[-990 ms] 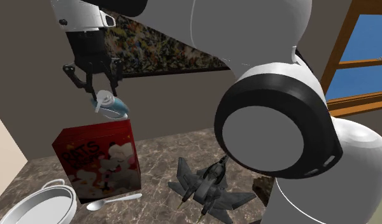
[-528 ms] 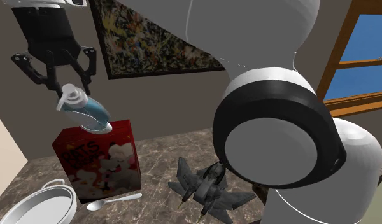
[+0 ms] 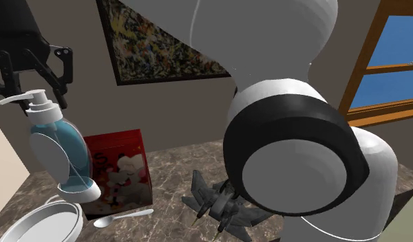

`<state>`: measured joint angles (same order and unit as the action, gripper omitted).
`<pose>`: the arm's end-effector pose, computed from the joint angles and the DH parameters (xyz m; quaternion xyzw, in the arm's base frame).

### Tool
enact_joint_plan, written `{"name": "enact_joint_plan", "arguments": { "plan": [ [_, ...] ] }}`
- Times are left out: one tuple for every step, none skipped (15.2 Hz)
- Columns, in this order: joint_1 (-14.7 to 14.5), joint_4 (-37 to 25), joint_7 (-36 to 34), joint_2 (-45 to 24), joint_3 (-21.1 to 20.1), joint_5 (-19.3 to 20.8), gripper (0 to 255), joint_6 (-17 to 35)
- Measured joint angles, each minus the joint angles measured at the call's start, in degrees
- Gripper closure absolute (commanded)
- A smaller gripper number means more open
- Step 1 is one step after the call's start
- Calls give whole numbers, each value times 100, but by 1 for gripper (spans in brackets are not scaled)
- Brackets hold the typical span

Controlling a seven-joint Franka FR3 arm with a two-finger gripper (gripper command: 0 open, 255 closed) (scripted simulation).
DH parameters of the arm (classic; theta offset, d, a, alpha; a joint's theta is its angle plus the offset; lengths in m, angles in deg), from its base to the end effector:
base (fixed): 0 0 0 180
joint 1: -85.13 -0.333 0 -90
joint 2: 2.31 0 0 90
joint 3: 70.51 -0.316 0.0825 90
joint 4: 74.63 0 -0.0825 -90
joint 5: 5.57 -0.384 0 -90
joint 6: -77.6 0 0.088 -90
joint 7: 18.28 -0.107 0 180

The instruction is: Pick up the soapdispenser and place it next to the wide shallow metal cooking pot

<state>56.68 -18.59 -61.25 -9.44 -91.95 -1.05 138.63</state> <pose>0.3509 0.3665 0.7768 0.9990 0.0408 -0.0015 0.0191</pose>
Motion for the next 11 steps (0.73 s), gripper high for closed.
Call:
{"name": "enact_joint_plan", "arguments": {
  "plan": [
    [40, 220, 22, 105, 17, -49, 255, 122],
    [75, 468, 37, 226, 33, -103, 255, 256],
    [103, 667, 57, 317, 49, -141, 255, 372],
    [135, 896, 83, 426, 69, -187, 255, 500],
    [144, 1075, 80, 496, 74, -216, 255, 613],
    [169, 1263, 109, 576, 94, -248, 255, 727],
    [197, 1522, 137, 703, 117, -296, 255, 866],
    [208, 1675, 153, 755, 129, -315, 255, 973],
    [211, 1817, 149, 807, 132, -335, 255, 1065],
    [220, 1948, 163, 855, 141, -352, 255, 1152],
    [228, 2114, 174, 917, 151, -374, 255, 1259]
  ]
}}
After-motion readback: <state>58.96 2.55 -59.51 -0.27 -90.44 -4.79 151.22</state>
